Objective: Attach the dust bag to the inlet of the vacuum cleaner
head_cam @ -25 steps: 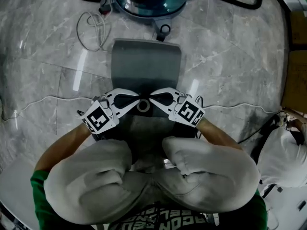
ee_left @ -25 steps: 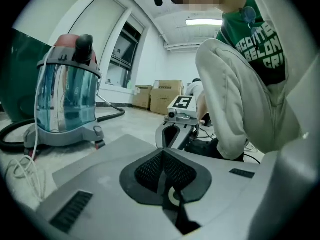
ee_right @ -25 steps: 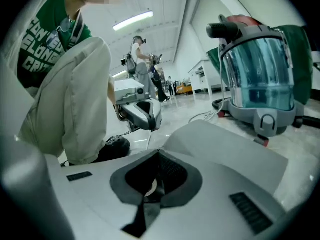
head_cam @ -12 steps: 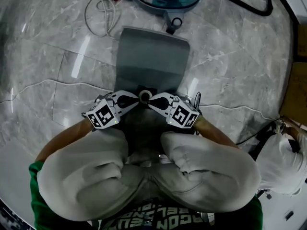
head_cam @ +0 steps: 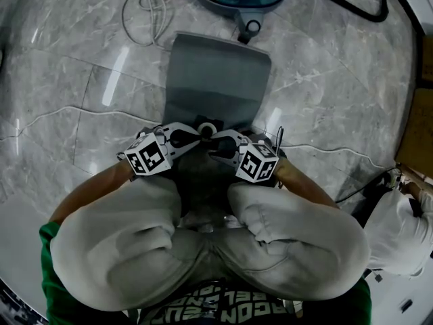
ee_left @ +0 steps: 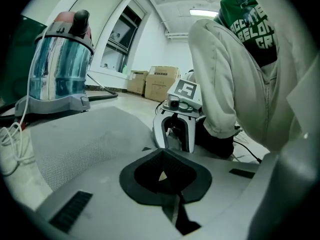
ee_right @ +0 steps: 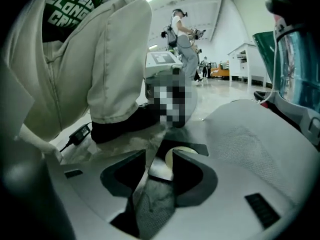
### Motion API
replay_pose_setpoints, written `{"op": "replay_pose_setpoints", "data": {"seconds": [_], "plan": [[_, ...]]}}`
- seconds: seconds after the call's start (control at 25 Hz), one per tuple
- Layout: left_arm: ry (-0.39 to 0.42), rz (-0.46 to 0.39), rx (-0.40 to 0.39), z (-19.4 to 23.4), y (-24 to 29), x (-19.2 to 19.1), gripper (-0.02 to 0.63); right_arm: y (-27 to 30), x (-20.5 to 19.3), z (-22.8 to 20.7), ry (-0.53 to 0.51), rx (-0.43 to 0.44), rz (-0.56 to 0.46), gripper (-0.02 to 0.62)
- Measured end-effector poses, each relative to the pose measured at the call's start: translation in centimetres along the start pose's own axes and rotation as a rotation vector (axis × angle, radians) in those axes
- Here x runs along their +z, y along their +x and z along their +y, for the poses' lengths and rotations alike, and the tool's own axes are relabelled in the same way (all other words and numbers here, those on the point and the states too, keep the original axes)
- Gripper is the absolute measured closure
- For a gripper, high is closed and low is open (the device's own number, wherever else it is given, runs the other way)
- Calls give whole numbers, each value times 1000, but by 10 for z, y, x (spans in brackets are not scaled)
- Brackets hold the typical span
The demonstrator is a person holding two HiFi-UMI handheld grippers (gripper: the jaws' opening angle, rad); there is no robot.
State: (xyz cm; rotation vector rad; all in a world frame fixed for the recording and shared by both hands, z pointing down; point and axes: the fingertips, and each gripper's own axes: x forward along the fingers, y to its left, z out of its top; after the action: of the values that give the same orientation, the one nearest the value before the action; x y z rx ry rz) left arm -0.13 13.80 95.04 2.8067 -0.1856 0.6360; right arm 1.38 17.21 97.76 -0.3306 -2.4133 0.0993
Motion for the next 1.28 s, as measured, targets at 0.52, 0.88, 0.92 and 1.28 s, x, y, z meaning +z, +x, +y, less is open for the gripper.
{"op": "replay_pose_setpoints", "data": {"seconds": [0.52,0.88,0.92,1.28], "plan": [[50,17,38,16,-8,11,609,-24,9,-40,-37,-167,22,419],[91,28,75,61,-23,37,609,-65,42,-91,26,-302,-100,442],[86,31,73,65,-23,37,610,-68,41,-96,31,-310,-103,448],[91,91,25,77,-15,33,607,-65,30,-106,60,-309,-94,534]]}}
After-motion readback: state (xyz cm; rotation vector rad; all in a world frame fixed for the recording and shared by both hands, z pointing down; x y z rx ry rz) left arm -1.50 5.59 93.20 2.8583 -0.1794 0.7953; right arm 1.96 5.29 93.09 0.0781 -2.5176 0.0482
